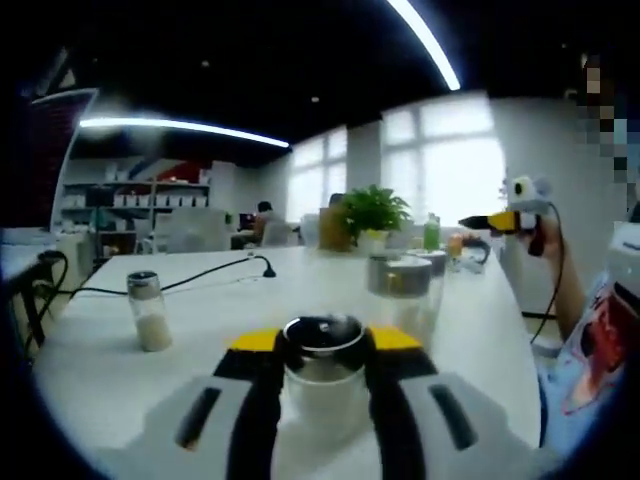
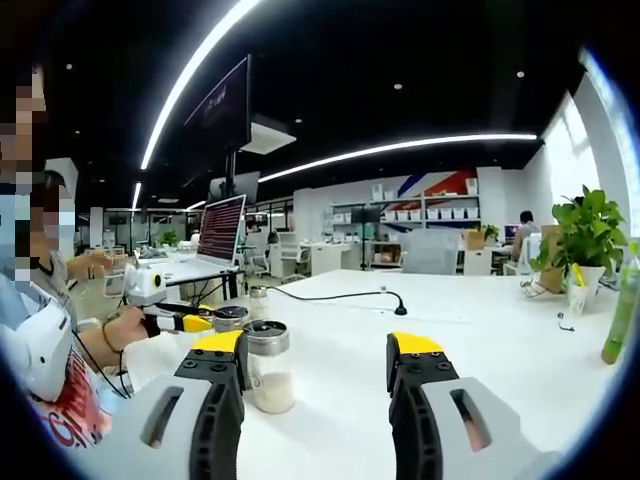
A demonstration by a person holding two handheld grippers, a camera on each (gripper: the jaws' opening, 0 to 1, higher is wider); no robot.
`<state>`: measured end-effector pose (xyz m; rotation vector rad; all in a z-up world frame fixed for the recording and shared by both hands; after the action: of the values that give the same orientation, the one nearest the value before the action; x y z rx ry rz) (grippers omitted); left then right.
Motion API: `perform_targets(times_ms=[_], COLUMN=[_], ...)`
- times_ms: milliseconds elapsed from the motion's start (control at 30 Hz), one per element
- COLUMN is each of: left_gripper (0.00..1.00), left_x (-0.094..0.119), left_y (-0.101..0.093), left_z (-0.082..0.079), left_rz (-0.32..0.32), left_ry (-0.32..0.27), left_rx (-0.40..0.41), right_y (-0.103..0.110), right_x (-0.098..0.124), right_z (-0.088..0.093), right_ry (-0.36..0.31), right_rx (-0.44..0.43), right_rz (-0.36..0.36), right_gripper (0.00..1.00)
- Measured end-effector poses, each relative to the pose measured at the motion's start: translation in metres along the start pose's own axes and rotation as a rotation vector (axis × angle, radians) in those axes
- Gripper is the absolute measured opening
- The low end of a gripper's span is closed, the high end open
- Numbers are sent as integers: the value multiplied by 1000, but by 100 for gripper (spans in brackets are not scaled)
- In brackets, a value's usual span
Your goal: Rotate the seasoning bottle until the label or dispensing opening points toward the visible target arrow and the bottle remains upright within the marked orientation range
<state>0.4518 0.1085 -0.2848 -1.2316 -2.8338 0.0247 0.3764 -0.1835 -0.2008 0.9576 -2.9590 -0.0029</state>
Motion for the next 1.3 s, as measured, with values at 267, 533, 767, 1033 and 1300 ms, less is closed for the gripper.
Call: perform_targets(times_ms=[267,533,767,1033,1300], left_gripper=[33,33,33,33,33], left_x=[2,2,3,3,4], left_y=[-11,-11,-9,-8,-7], left_z=[4,4,4,4,3], left_rz=[-20,-42,-37,-30,15], left_ry=[3,-15,-21,-26,-18], left_rx=[-62,-54,-38,-31,-37], right_y=[0,0,-2,-2,-1], right_x=[-1,0,0,-1,0], right_z=[0,1,2,1,-2], right_ry=[-1,10,17,18,-2], right_rx=[-7,5,12,19,27], right_rz=[-4,-4,3,4,2], right_gripper=[57,57,57,57,57])
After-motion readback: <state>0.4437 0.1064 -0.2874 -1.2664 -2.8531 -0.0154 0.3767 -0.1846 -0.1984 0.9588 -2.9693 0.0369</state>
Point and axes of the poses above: the point that each gripper's makers call its tool centre point, and the gripper's own axes: x roughly backward along the fingers, y roughly to its left, z roughly out of its underside, the point moved 3 cm from there along x, roughly backward along the fingers, and after that the axes turned 2 degrees about -z, right-handed, at the moved point
